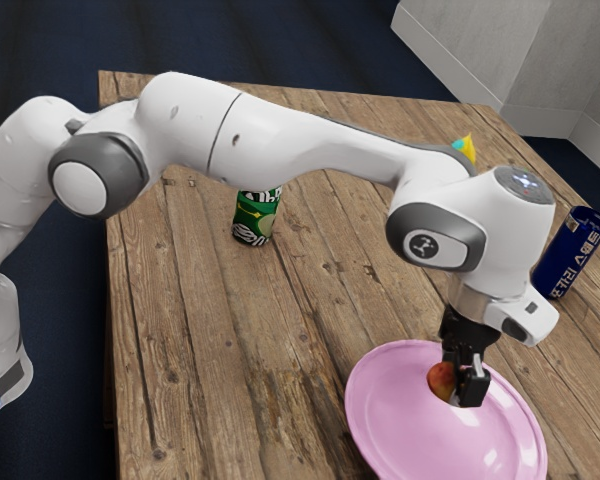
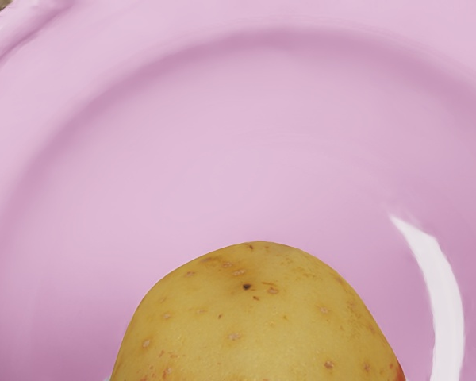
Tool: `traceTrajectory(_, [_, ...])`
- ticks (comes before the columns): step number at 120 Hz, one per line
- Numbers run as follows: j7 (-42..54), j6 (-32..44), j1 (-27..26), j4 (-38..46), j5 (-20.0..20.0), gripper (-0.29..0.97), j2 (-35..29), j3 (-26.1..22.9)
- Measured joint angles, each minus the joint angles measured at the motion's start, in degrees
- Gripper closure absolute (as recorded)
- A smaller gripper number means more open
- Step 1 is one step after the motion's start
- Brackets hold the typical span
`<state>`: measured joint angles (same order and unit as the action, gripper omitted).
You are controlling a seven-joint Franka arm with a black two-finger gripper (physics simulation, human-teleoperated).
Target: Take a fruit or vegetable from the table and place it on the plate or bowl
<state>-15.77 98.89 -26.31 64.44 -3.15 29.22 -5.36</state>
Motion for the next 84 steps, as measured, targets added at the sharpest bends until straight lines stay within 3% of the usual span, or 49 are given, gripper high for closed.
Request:
traceTrajectory(21, [-1.1,6.07,-0.57,-0.1,-0.04,0.39,1.53,0.04])
traceTrajectory(35, [-1.7,8.41,-0.04,-0.08,0.77,0.18,1.53,0.03])
traceTrajectory(50, [-2.07,8.87,-0.07,-0.08,1.2,0.08,1.16,0.1])
traceTrajectory(61, [-2.29,4.2,0.29,-0.07,1.21,0.04,-1.65,1.44])
traceTrajectory(73, [-2.47,-6.07,0.24,0.13,0.69,0.02,-9.84,3.9])
traceTrajectory(84, [-2.6,-14.22,0.32,0.21,0.11,0.01,-13.31,6.23])
